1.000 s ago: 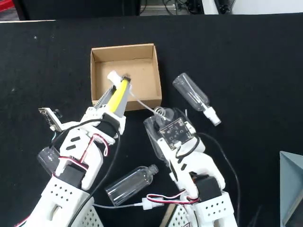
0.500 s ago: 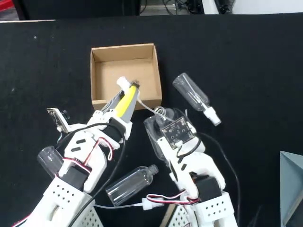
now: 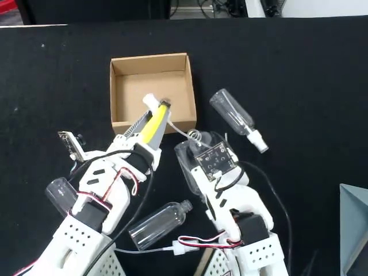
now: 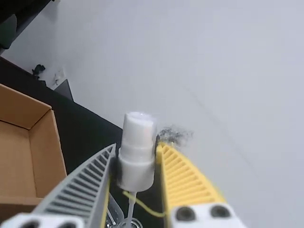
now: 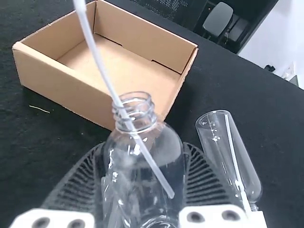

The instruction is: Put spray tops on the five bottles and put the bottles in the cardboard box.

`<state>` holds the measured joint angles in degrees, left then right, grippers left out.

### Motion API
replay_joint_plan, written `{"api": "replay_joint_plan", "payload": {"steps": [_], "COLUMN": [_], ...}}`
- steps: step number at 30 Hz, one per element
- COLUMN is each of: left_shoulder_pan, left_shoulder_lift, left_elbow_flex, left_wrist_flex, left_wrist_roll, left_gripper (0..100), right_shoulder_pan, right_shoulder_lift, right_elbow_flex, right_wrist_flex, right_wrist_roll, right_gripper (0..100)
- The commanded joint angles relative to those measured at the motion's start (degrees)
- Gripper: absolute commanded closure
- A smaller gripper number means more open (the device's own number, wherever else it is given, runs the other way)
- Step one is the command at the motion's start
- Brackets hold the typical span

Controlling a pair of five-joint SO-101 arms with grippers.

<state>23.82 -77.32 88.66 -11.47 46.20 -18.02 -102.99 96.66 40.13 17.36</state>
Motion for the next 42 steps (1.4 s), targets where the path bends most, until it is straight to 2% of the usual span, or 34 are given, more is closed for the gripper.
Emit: {"api": "replay_joint_plan", "payload": {"steps": [1, 5, 12, 19, 28, 33, 37, 42], "left_shoulder_pan": [2.86, 3.91, 4.00, 6.55, 6.55, 7.78, 7.96, 7.96], "left_shoulder_lift": [-1.14, -1.14, -1.14, -0.70, -0.70, -0.70, -0.97, -0.70], "left_elbow_flex": [0.31, 0.48, 0.48, 1.10, 1.27, 1.27, 1.27, 1.19], "left_wrist_flex": [-0.97, -0.97, -0.97, -0.97, -0.97, -0.97, -0.97, -0.97], "left_wrist_roll": [-0.62, -3.78, -4.40, -13.01, -13.27, -17.67, -17.76, -17.76], "left_gripper": [97, 97, 97, 97, 97, 97, 97, 79], "right_shoulder_pan": [-0.97, -0.97, -0.88, -0.88, -0.88, -0.88, -0.88, -0.88], "right_shoulder_lift": [-5.76, -5.76, -5.76, -5.76, -5.76, -5.76, -5.76, -5.76], "right_elbow_flex": [-0.31, -0.31, -0.48, -0.66, -0.66, -0.66, -0.66, -0.40], "right_wrist_flex": [0.00, 0.00, 0.09, 0.09, 0.09, -0.09, -1.67, -2.29], "right_wrist_roll": [-0.53, -0.53, -0.53, -0.53, -0.53, -0.53, -0.53, -0.53], "right_gripper": [93.0, 93.0, 93.0, 93.0, 93.0, 93.0, 93.0, 93.0]}}
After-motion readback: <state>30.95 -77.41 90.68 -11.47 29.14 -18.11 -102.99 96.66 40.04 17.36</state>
